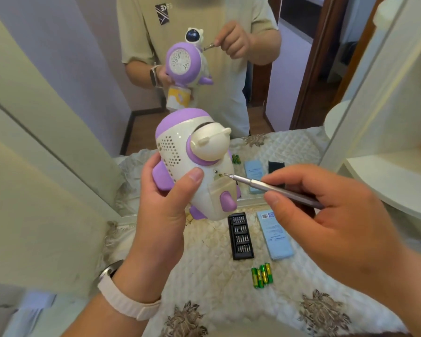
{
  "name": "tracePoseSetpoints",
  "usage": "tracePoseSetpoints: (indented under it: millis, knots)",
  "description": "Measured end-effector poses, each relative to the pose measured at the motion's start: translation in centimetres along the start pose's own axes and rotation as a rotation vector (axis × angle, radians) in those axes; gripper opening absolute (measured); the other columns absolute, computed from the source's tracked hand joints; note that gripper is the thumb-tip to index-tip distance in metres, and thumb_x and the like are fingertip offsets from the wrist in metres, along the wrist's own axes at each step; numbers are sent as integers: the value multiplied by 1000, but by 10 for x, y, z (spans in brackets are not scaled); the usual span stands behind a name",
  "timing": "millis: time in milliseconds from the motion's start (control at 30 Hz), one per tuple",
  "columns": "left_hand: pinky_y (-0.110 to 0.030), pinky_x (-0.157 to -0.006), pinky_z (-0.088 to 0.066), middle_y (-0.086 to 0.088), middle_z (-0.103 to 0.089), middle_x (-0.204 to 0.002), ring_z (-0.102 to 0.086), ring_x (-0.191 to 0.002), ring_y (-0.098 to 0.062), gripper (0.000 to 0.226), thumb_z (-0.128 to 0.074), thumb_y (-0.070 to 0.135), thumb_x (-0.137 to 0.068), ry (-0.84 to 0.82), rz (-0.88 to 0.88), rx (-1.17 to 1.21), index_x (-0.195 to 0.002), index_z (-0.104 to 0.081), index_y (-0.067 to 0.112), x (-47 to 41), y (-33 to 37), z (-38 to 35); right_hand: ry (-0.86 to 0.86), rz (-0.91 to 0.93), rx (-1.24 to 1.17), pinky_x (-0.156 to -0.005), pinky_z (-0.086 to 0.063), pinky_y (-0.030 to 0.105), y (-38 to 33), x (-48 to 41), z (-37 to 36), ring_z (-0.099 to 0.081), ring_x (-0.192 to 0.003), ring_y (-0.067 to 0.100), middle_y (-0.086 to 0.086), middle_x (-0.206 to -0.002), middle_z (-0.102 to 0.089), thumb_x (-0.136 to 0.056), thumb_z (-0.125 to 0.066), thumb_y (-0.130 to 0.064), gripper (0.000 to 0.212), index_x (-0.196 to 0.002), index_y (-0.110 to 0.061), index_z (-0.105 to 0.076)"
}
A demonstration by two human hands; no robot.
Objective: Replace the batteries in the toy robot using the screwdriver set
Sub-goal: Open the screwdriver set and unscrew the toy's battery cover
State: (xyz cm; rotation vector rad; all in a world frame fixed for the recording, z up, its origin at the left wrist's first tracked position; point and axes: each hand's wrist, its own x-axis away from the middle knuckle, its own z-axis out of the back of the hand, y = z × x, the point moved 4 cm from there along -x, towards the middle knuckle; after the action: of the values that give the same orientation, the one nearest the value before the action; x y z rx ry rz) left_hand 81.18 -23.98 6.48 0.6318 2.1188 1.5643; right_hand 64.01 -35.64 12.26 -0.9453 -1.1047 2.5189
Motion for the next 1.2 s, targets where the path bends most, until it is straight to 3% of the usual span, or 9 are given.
tracePoseSetpoints:
  millis: [200, 600, 800, 1000, 1200]
  knots:
    - [-24, -66, -56, 8, -74, -107, -71, -93, -13, 87, -78, 38, -59, 36, -18, -24, -139, -46, 23, 8, 6, -4, 31, 33, 37, -48, -42, 25, -6, 4, 2, -60, -62, 15, -6, -78, -64, -88, -57, -32, 17, -102, -36, -64]
    - [-23, -70, -57, 8, -74, -106, -72, -94, -11, 80, -79, 36, -59, 69, -24, -52, -133, -49, 27, 15, 5, -8, -7, 37, 74, -45, -39, 20, 2, 6, 2, -55, -56, 15, -7, -62, -61, -87, -63, -22, 13, -96, -28, -70]
    - [-23, -71, -57, 8, -73, -110, -72, -97, -10, 82, -81, 34, -58, 97, -68, -93, -133, -48, 30, 16, 5, -8, 15, 14, 152, -48, -38, 16, 2, 3, 4, -54, -58, 11, -17, -64, -58, -86, -63, -24, 12, -93, -26, -72]
    - [-33, -77, -60, 4, -66, -124, -69, -107, -16, 88, -84, 40, -60, 140, -153, -232, -138, -44, 34, 17, 11, -8, -17, 15, 241, -58, -43, 21, 2, -6, 5, -56, -69, 10, -15, -70, -63, -86, -61, -25, 11, -91, -26, -71]
    - [-36, -76, -61, 6, -67, -120, -70, -105, -15, 83, -83, 40, -62, 133, -165, -261, -135, -45, 39, 14, 12, -13, -15, 22, 234, -51, -38, 16, 2, -14, 3, -52, -62, 9, -16, -62, -53, -88, -58, -30, 7, -85, -25, -62]
